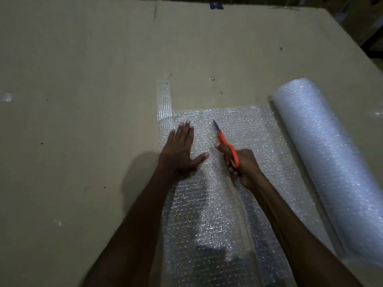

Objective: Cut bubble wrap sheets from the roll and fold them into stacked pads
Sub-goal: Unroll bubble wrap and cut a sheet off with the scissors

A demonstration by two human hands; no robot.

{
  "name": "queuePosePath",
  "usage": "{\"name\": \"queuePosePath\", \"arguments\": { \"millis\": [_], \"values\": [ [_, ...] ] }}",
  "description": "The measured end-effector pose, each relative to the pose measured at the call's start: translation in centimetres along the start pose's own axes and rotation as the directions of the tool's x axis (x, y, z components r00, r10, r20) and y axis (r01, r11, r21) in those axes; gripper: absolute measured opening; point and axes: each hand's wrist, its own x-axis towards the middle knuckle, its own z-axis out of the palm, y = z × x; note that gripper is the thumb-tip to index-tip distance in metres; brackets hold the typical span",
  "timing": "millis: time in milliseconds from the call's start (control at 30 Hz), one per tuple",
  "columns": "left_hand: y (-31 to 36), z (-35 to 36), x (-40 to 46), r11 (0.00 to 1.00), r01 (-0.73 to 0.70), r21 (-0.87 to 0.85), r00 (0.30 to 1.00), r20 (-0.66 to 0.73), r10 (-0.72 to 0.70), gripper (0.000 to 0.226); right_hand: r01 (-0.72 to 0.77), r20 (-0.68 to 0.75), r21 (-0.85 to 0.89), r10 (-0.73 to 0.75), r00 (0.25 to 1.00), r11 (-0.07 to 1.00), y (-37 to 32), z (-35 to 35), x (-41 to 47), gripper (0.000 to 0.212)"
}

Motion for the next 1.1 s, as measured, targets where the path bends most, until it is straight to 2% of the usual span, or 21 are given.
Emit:
{"name": "queuePosePath", "arguments": {
  "millis": [1100],
  "values": [
    [0.0,0.2,0.1,1.0,0.018,-0.002,1.0,-0.01,-0.018,0.106,0.043,0.003,0.015,-0.043,0.999,0.999,-1.6,1.3,2.2,0.045]
  ]
}}
